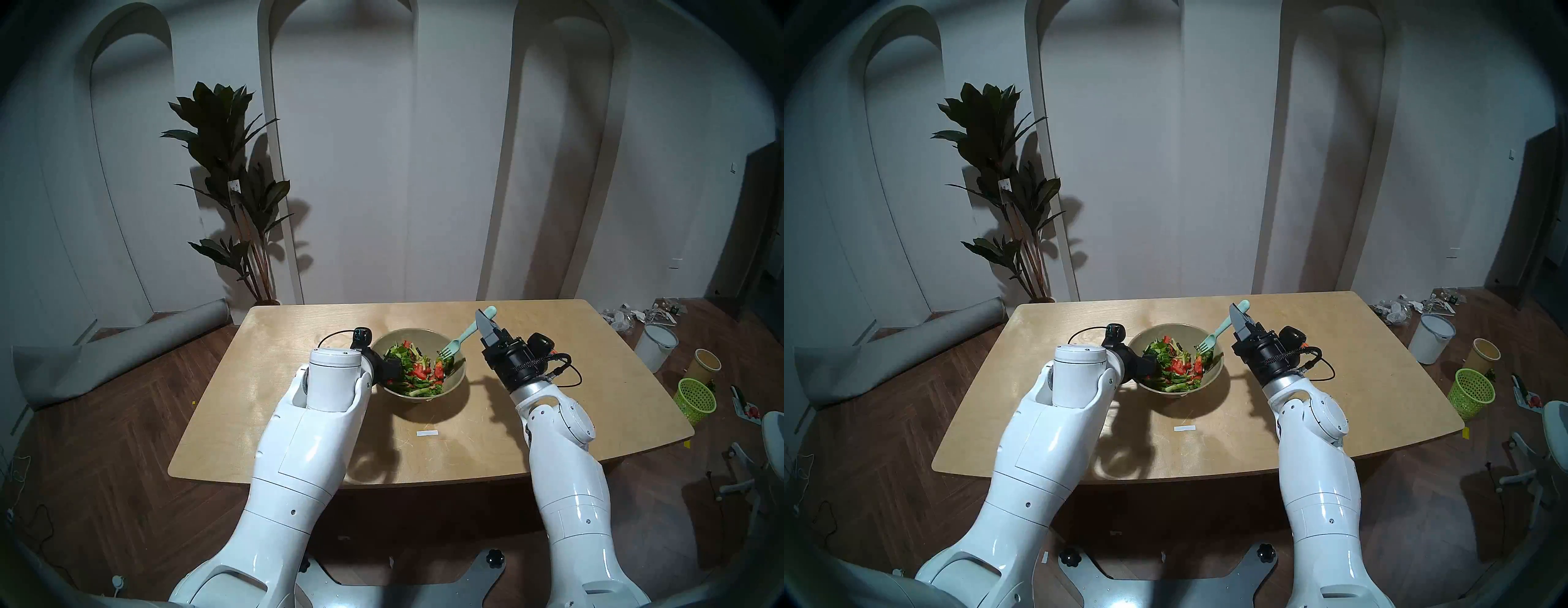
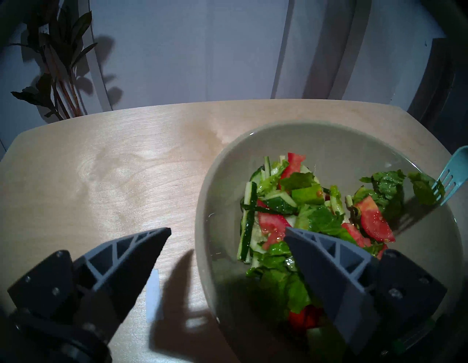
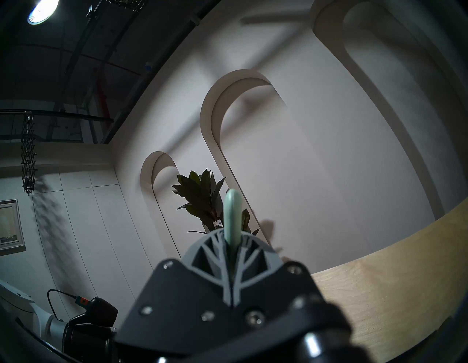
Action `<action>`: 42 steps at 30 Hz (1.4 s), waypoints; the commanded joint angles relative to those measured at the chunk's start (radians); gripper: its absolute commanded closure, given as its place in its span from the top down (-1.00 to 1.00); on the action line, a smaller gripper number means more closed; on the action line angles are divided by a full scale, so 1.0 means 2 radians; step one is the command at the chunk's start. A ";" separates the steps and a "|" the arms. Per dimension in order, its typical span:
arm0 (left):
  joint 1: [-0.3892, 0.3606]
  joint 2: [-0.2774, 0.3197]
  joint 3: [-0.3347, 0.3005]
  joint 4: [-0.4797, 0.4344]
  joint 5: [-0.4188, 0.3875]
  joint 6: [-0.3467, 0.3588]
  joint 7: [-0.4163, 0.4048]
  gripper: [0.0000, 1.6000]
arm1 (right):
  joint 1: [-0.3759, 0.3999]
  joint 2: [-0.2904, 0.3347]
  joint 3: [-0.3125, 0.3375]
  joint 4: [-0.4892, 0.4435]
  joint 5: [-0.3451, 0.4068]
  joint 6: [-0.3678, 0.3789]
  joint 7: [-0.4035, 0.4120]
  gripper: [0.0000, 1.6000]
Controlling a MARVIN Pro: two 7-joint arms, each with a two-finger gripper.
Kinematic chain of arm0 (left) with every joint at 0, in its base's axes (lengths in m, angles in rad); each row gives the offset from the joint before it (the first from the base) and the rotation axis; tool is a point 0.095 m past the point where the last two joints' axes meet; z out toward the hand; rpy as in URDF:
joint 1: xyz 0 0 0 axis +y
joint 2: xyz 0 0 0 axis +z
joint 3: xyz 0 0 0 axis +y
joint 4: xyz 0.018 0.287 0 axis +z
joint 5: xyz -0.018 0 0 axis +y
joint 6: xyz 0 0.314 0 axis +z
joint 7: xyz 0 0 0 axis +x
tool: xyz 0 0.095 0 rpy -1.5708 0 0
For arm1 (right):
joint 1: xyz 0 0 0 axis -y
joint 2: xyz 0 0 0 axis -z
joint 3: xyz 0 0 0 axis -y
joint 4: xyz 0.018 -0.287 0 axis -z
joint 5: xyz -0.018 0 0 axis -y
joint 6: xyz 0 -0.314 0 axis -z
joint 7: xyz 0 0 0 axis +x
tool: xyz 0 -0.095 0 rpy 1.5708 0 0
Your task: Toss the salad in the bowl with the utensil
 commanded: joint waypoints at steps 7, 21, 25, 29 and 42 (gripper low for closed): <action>-0.011 -0.004 -0.009 -0.039 0.004 0.005 0.009 1.00 | 0.014 -0.001 -0.001 0.000 0.002 -0.004 0.007 -1.00; -0.008 -0.011 -0.031 -0.071 -0.007 0.011 0.016 1.00 | 0.023 -0.005 -0.003 0.019 0.000 -0.008 0.001 -1.00; -0.001 -0.022 -0.056 -0.091 -0.020 -0.011 0.027 1.00 | 0.028 -0.011 -0.002 0.034 0.001 -0.009 -0.011 -1.00; 0.008 -0.027 -0.081 -0.112 -0.035 -0.041 0.027 1.00 | 0.030 -0.014 -0.005 0.041 -0.001 -0.014 -0.019 -1.00; 0.033 -0.025 -0.113 -0.130 -0.061 -0.130 0.037 1.00 | 0.026 -0.023 -0.012 0.039 0.003 -0.025 -0.037 -1.00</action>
